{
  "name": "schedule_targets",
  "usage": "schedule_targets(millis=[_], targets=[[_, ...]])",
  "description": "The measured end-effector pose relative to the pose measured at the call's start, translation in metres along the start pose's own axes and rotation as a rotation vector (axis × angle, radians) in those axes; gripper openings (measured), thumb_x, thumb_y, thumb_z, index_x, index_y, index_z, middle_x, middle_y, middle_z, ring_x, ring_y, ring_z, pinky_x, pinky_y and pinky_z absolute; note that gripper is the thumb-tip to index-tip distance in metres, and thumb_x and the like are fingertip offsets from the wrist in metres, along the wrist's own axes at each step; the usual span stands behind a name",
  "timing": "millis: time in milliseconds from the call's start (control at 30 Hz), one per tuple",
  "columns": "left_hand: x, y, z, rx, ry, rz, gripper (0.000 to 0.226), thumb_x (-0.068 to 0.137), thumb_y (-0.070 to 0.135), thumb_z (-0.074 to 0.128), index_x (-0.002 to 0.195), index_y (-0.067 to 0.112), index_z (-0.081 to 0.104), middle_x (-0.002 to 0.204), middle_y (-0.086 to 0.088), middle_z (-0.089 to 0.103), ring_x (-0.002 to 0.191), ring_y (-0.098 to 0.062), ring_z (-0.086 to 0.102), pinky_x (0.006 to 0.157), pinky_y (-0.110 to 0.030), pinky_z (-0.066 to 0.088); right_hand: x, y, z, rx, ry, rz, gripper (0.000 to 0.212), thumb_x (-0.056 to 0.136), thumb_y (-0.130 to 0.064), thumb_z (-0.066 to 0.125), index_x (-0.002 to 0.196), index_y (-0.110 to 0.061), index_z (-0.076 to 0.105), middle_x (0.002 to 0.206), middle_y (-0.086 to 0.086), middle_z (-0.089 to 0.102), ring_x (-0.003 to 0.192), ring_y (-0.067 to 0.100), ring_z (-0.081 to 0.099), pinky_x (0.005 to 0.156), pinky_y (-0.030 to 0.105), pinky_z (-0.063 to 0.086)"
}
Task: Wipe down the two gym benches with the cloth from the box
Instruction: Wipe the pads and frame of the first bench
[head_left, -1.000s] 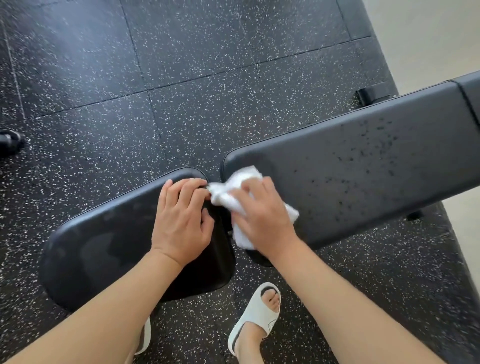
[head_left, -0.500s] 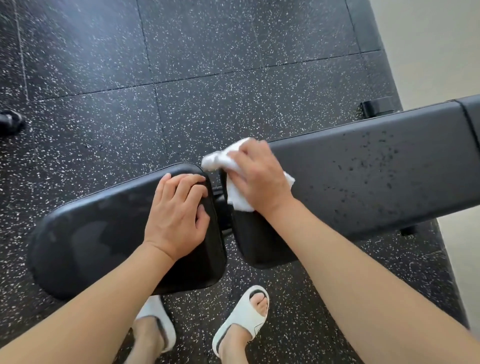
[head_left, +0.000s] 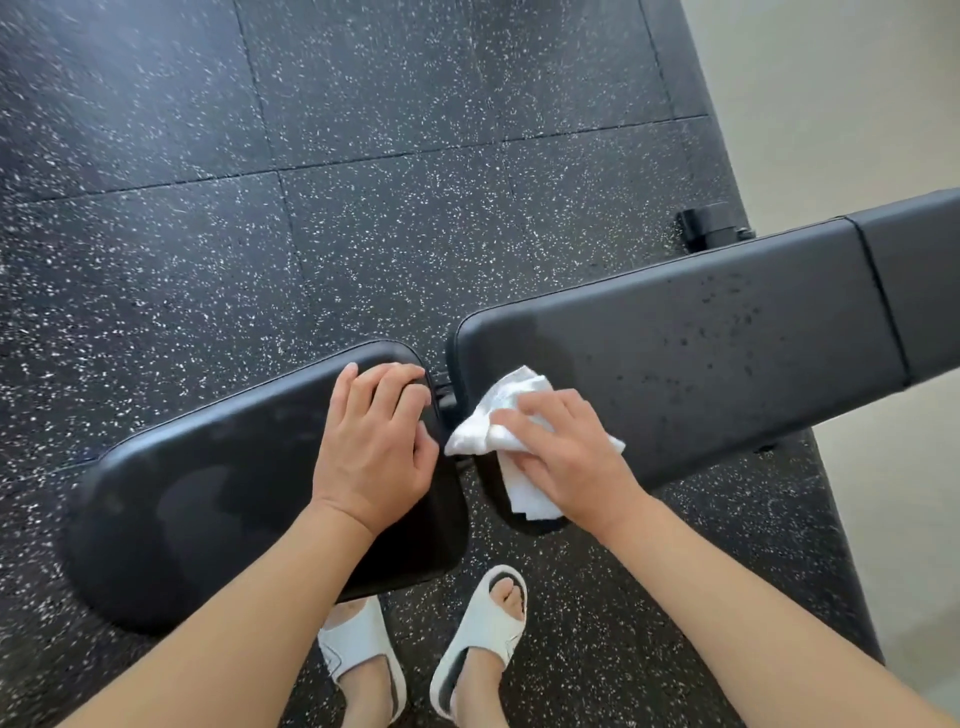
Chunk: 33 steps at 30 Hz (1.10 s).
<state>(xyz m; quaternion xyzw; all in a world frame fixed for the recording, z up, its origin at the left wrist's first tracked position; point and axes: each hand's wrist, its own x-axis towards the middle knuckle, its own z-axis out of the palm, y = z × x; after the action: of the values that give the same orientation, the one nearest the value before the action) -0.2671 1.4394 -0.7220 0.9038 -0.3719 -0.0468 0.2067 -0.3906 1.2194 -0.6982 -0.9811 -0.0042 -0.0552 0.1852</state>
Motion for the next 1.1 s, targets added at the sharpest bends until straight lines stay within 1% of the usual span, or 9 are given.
schedule_targets(millis=[167, 300, 400, 500, 700, 800, 900, 1033, 1100], targets=[[0.0, -0.001, 0.001, -0.017, 0.006, 0.005, 0.025, 0.089, 0.023, 0.056, 0.113, 0.017, 0.061, 0.136, -0.002, 0.058, 0.131, -0.031, 0.051, 0.128, -0.054, 0.022, 0.05, 0.05, -0.01, -0.047, 0.263, 0.356, 0.013, 0.096, -0.012, 0.068, 0.109, -0.014, 0.071, 0.102, 0.012, 0.059, 0.085, 0.033, 0.049, 0.079, 0.042, 0.042], [-0.001, -0.001, 0.001, -0.02, 0.007, 0.001, 0.025, 0.088, 0.022, 0.057, 0.113, 0.017, 0.061, 0.136, -0.002, 0.058, 0.131, -0.031, 0.051, 0.128, -0.054, 0.023, 0.109, 0.029, 0.014, -0.121, 0.298, 0.467, 0.017, 0.1, -0.022, 0.059, 0.097, -0.008, 0.067, 0.098, 0.012, 0.058, 0.086, 0.031, 0.048, 0.081, 0.042, 0.044], [0.0, 0.0, 0.001, -0.003, 0.011, 0.005, 0.027, 0.088, 0.022, 0.058, 0.113, 0.016, 0.062, 0.136, -0.002, 0.059, 0.132, -0.031, 0.051, 0.128, -0.054, 0.023, 0.129, 0.014, 0.023, -0.129, 0.27, 0.408, 0.025, 0.103, -0.027, 0.055, 0.094, -0.007, 0.066, 0.096, 0.011, 0.058, 0.084, 0.032, 0.049, 0.081, 0.043, 0.044], [0.0, 0.0, 0.0, 0.024, 0.013, -0.001, 0.027, 0.088, 0.022, 0.057, 0.114, 0.015, 0.064, 0.135, -0.002, 0.059, 0.132, -0.031, 0.051, 0.129, -0.052, 0.022, 0.12, 0.002, 0.022, -0.1, 0.254, 0.359, 0.019, 0.102, -0.022, 0.057, 0.095, -0.007, 0.066, 0.097, 0.012, 0.058, 0.084, 0.031, 0.047, 0.081, 0.043, 0.044], [0.001, 0.006, -0.004, 0.069, 0.0, -0.007, 0.026, 0.087, 0.02, 0.058, 0.111, 0.012, 0.065, 0.132, -0.006, 0.062, 0.128, -0.035, 0.054, 0.124, -0.057, 0.028, 0.019, -0.025, 0.017, 0.073, 0.067, 0.028, 0.015, 0.094, -0.011, 0.069, 0.109, -0.009, 0.074, 0.1, 0.012, 0.062, 0.084, 0.031, 0.048, 0.078, 0.045, 0.048], [0.003, 0.018, -0.006, 0.041, 0.019, -0.041, 0.023, 0.085, 0.011, 0.055, 0.104, 0.011, 0.068, 0.128, -0.009, 0.063, 0.125, -0.038, 0.054, 0.118, -0.06, 0.033, -0.029, 0.0, 0.002, 0.122, 0.006, -0.014, 0.02, 0.093, -0.009, 0.071, 0.113, -0.01, 0.074, 0.106, 0.01, 0.064, 0.087, 0.028, 0.047, 0.083, 0.04, 0.048], [0.004, 0.045, -0.004, -0.017, 0.042, -0.109, 0.03, 0.085, 0.006, 0.054, 0.112, 0.008, 0.067, 0.13, -0.012, 0.061, 0.126, -0.039, 0.05, 0.118, -0.051, 0.035, -0.056, 0.038, -0.017, 0.094, -0.014, -0.078, 0.02, 0.094, -0.01, 0.071, 0.113, -0.009, 0.075, 0.106, 0.011, 0.065, 0.085, 0.029, 0.05, 0.081, 0.042, 0.05], [0.002, 0.098, 0.02, -0.148, -0.003, -0.167, 0.038, 0.091, 0.002, 0.06, 0.129, 0.005, 0.062, 0.143, -0.016, 0.052, 0.135, -0.036, 0.046, 0.121, -0.049, 0.035, -0.03, 0.074, -0.03, 0.061, -0.068, -0.267, 0.018, 0.091, -0.007, 0.071, 0.108, -0.005, 0.075, 0.102, 0.015, 0.066, 0.081, 0.033, 0.052, 0.078, 0.045, 0.05], [0.002, 0.121, 0.033, -0.195, 0.026, -0.282, 0.043, 0.093, 0.005, 0.063, 0.135, 0.008, 0.059, 0.149, -0.015, 0.044, 0.141, -0.034, 0.039, 0.124, -0.046, 0.032, 0.008, 0.088, -0.032, 0.033, -0.064, -0.275, 0.018, 0.091, -0.007, 0.067, 0.107, -0.002, 0.075, 0.1, 0.019, 0.067, 0.08, 0.036, 0.056, 0.078, 0.047, 0.05]])
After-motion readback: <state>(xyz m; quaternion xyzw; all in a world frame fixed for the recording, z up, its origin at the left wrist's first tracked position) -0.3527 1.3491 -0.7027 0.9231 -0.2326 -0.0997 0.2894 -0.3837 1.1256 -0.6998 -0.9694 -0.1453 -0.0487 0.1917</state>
